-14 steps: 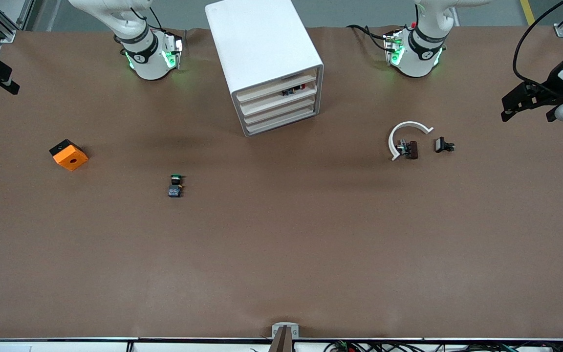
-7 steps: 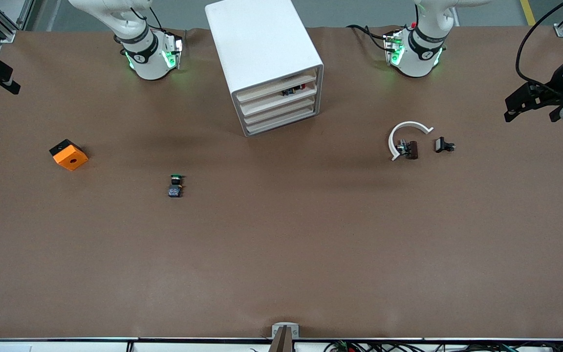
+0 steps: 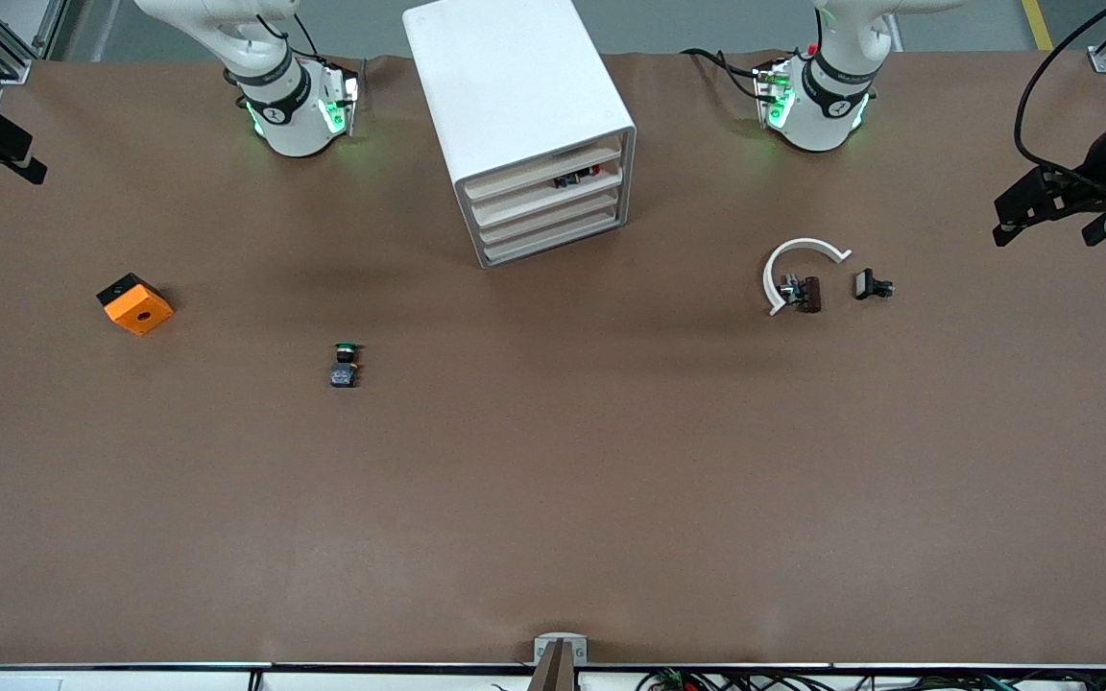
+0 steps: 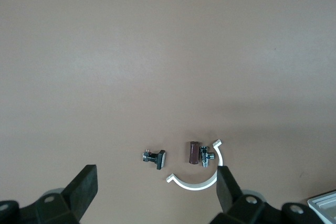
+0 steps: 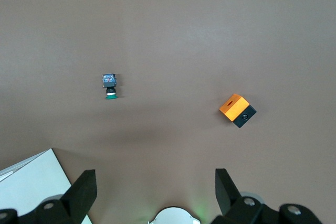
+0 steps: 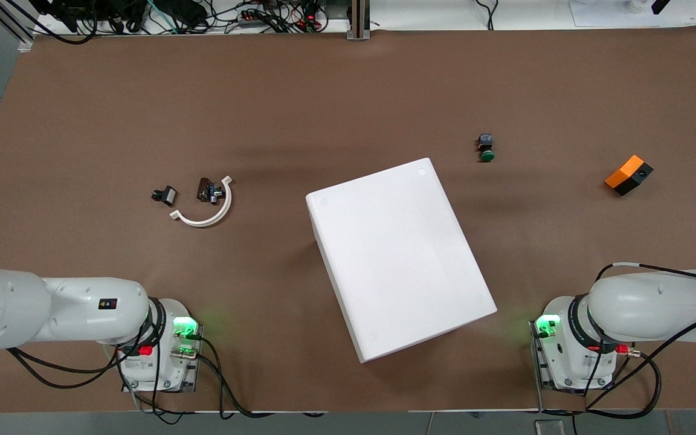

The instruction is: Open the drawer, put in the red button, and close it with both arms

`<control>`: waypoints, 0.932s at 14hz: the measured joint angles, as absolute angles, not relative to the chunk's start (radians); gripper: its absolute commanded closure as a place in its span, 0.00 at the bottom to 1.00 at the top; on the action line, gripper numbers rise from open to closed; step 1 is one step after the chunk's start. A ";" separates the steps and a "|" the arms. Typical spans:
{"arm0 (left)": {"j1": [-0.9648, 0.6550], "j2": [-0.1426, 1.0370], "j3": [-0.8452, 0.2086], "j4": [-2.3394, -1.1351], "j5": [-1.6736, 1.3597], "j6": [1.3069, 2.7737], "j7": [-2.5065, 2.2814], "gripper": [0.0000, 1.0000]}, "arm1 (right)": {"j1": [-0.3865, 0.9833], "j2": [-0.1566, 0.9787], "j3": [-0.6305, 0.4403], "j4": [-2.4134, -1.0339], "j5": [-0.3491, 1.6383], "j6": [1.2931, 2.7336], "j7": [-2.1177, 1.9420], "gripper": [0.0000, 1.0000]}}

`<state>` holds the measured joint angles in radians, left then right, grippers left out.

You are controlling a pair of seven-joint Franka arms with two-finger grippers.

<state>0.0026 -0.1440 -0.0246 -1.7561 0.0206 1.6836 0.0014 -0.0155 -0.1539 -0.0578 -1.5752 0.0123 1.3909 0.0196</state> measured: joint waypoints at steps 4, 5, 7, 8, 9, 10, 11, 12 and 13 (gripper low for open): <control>0.003 -0.143 -0.025 -1.757 0.021 1.684 0.001 0.00 | -0.016 -0.154 -0.060 -1.574 0.002 1.394 -0.016 0.00; 0.003 -0.143 -0.025 -1.757 0.021 1.685 0.001 0.00 | -0.016 -0.154 -0.062 -1.574 0.001 1.394 -0.025 0.00; 0.003 -0.143 -0.025 -1.757 0.021 1.685 0.001 0.00 | -0.016 -0.154 -0.064 -1.573 0.001 1.398 -0.030 0.00; 0.003 -0.143 -0.025 -1.757 0.021 1.685 0.001 0.00 | -0.016 -0.154 -0.064 -1.573 0.001 1.398 -0.030 0.00; 0.003 -0.143 -0.025 -1.757 0.021 1.685 0.001 0.00 | -0.016 -0.154 -0.064 -1.572 0.001 1.399 -0.030 0.00; 0.003 -0.143 -0.025 -1.759 0.021 1.685 0.001 0.00 | -0.016 -0.154 -0.064 -1.572 0.002 1.399 -0.030 0.00; 0.003 -0.143 -0.025 -1.765 0.021 1.685 0.001 0.00 | -0.016 -0.154 -0.064 -1.572 0.002 1.399 -0.030 0.00; 0.002 -0.143 -0.025 -1.771 0.021 1.685 0.001 0.00 | -0.016 -0.154 -0.064 -1.571 0.003 1.399 -0.027 0.00; 0.002 -0.143 -0.026 -1.777 0.021 1.685 0.001 0.00 | -0.016 -0.154 -0.063 -1.571 0.003 1.399 -0.022 0.00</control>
